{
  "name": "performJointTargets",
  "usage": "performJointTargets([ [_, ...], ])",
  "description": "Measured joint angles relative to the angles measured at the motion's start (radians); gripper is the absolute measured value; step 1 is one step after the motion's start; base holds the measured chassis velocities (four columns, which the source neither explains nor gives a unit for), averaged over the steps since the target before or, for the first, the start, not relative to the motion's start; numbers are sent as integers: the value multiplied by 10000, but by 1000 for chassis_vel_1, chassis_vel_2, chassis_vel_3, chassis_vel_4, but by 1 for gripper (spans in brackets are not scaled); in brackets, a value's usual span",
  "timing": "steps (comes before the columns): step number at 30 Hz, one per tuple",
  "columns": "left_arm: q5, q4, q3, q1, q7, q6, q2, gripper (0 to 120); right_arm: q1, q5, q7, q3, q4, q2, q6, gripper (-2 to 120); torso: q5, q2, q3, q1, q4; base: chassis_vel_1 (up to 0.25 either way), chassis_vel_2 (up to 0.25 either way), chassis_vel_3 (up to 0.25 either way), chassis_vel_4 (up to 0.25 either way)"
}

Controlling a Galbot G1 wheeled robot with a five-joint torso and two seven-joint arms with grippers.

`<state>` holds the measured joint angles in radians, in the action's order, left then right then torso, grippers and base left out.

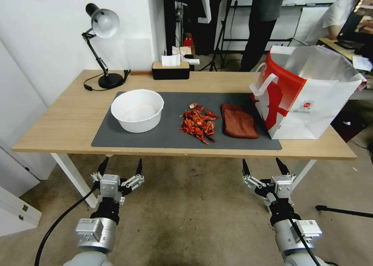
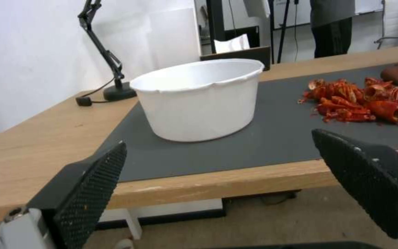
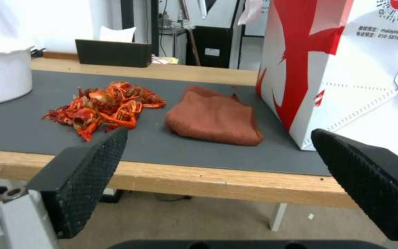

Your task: Sweep shrimp from table into container with towel, then put container into takeout bag.

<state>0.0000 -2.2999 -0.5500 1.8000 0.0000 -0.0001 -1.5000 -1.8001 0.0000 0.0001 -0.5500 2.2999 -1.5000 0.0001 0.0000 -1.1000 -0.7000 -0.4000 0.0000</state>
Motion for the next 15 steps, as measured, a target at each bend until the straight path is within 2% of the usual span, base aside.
performJointTargets([
  [15, 0, 0, 0, 0, 0, 0, 0, 100, 1, 0, 0, 0, 0, 0, 0, 100, 1, 0, 0, 0, 0, 0, 0, 0, 0],
])
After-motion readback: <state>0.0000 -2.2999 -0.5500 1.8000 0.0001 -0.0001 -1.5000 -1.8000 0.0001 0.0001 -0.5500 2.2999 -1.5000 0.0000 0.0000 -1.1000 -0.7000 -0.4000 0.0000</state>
